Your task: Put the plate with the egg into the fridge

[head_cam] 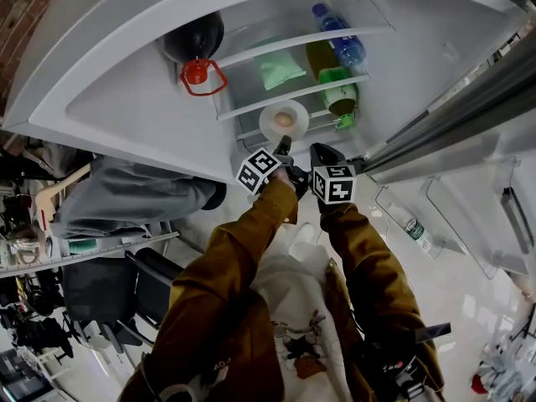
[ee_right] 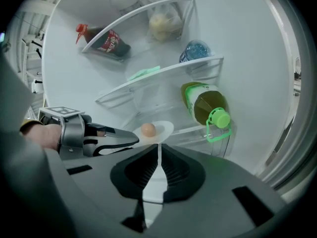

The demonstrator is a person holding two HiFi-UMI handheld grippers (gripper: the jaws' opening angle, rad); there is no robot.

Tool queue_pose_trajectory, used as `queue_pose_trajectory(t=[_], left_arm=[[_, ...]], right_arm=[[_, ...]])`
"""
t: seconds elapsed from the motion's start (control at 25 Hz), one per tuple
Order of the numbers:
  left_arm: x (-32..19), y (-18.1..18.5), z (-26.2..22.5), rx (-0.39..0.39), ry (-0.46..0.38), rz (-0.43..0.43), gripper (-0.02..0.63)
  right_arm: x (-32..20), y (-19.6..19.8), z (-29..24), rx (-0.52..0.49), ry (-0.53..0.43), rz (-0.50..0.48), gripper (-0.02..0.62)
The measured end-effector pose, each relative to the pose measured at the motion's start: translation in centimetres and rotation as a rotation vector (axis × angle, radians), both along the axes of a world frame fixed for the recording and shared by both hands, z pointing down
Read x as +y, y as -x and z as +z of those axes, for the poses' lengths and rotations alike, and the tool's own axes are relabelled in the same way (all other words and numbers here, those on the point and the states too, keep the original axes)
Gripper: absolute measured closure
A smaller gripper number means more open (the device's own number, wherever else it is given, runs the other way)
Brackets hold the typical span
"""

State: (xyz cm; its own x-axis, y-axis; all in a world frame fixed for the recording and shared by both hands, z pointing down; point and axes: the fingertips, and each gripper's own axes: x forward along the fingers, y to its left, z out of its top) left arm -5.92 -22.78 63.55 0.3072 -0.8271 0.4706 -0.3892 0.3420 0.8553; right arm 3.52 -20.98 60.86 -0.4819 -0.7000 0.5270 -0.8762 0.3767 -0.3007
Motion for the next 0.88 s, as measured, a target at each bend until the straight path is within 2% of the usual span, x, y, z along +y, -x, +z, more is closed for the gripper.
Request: queue_pose_trajectory(t=[0.16,0.4,0.6,0.72,0.88], left_arm=[[-0.1,-0.4,-0.2,0.012,-0.002,0.019,0.491],[0.6,-0.9,-0.1,-0.008,-0.005,0.051,0.491],[2.0,-1.8,-0.7,-0.020,-0.046,0.123,0.491],[3.0,-1.7,-0.9,-0.074,-0.067,0.170,0.491],[4.3,-2.2,-1.2,-0.214,-0.100,0.288,0.494]], right_arm=[[0.2,-0.1,0.3,0.003,0.007,-0.005,0.588],[0.1,-0.3,0.4,-0.006,0.013,-0.004,0.588],[0.0,-0.2,0.2,-0.020,0.014,0.000,0.588],[0.0,0.0,0.1,-0.022,0.013,-0.007,0.588],[0.0,0.3,0.3,-0.039,0.024,-0.003,0.588]])
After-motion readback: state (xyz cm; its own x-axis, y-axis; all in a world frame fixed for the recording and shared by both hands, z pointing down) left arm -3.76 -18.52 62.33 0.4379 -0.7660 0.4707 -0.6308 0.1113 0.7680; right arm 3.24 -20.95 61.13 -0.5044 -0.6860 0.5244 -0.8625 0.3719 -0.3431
